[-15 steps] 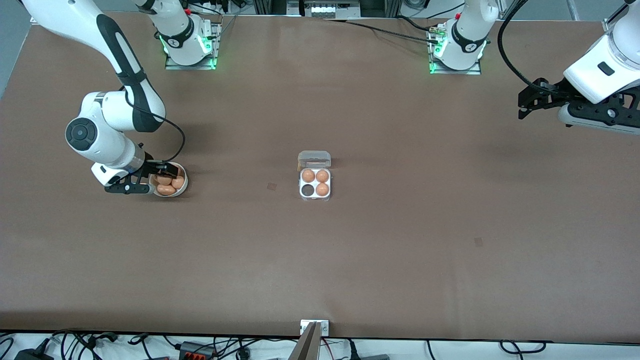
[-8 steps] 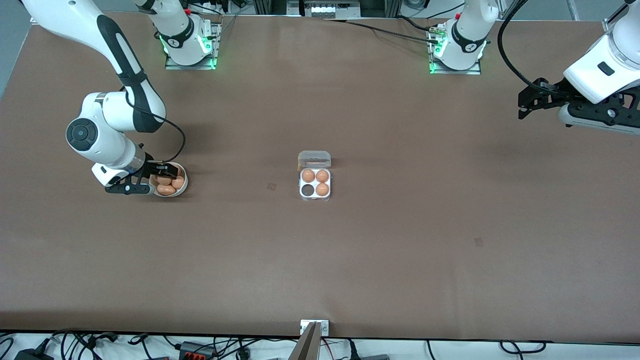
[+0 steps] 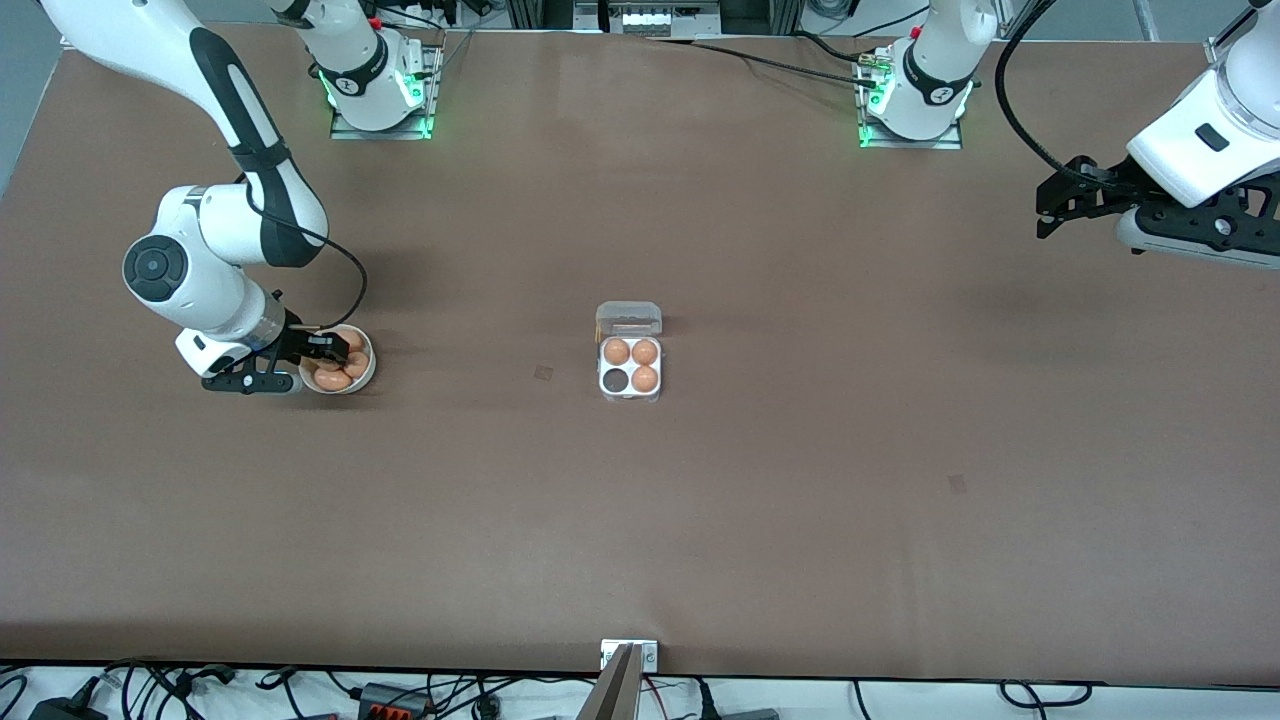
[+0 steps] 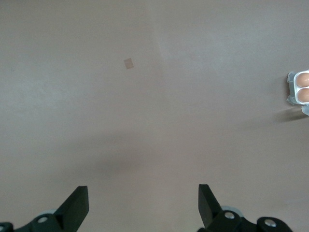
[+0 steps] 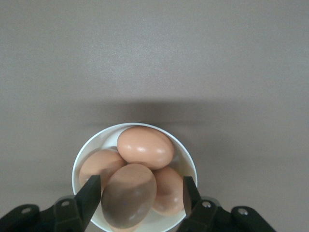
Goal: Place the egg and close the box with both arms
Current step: 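Close the right gripper around one brown egg in the bowl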
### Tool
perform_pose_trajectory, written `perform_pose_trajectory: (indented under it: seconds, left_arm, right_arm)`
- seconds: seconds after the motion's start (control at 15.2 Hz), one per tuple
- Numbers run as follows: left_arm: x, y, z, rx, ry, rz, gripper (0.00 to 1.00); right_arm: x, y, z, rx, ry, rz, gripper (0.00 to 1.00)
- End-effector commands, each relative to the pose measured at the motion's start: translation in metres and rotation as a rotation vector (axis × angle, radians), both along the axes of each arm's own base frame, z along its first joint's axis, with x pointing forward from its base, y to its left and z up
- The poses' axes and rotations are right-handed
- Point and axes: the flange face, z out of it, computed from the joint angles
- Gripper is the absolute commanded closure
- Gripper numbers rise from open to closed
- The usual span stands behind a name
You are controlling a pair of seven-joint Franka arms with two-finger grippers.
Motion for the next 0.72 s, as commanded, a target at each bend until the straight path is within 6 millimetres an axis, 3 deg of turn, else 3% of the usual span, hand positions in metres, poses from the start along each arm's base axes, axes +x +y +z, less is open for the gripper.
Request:
perform_pose_trajectory:
  seconds: [0.0,0.2,0.46,0.66]
  left_arm:
    - [0.0035,0.0004,0.0054,0.015,0.000,-0.012,0.00]
    - [0.0035,0.0004,0.0054,0.015,0.000,-0.012,0.00]
    - [0.0036,0.0013,0.0054,0.015,0.000,-0.010,0.00]
    - [0.0035,0.0004,0.0054,0.015,0.000,-0.012,0.00]
  right_arm:
    - [-0.0042,0.0017,-0.0005,-0.005,0.011,0.020,0.23]
    - [-0.0063,0.0024,-0.0021,-0.006,0.029,0.024,0.23]
    - [-0.0050,0.0033,-0.0006,-0.006,0.028,0.033,0.51]
    - [-0.0051,0.0032,-0.0007,-0.005,0.029,0.033,0.65]
